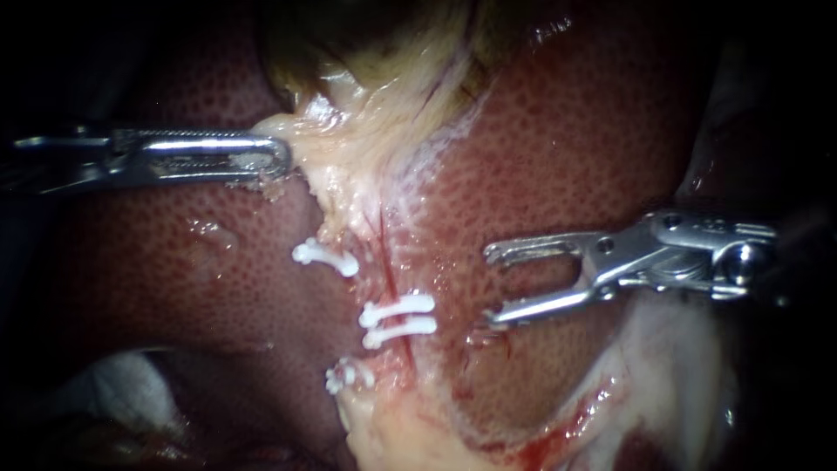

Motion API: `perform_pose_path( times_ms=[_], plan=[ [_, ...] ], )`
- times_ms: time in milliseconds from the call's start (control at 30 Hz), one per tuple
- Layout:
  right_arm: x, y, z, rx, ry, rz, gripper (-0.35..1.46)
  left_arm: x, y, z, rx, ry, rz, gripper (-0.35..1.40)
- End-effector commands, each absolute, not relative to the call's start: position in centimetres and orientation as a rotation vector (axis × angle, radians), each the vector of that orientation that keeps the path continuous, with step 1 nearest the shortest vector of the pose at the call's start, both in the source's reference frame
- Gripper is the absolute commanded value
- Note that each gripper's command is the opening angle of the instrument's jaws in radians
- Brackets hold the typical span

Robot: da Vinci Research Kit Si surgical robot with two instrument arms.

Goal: Going back second clip right tube

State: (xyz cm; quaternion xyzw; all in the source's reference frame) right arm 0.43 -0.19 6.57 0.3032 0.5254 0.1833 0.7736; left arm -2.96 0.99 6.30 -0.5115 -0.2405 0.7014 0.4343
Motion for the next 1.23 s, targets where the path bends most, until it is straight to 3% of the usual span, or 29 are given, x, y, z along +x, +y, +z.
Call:
perform_pose_path(
  times_ms=[33,333,767,1233],
  plan=[
    [0.42,-0.17,6.54,0.65,1.138,0.395,0.49,-2.97,0.99,6.31,-1.273,-0.598,1.747,-0.35],
    [0.39,-0.14,6.51,0.646,1.139,0.393,0.49,-3.12,0.86,6.47,-1.276,-0.586,1.754,-0.35],
    [0.4,-0.15,6.52,0.645,1.139,0.393,0.49,-3.78,0.74,6.93,-1.271,-0.621,1.799,-0.35],
    [0.41,-0.15,6.52,0.645,1.139,0.394,0.49,-3.79,0.76,7.01,-1.277,-0.621,1.807,-0.35]
  ],
)
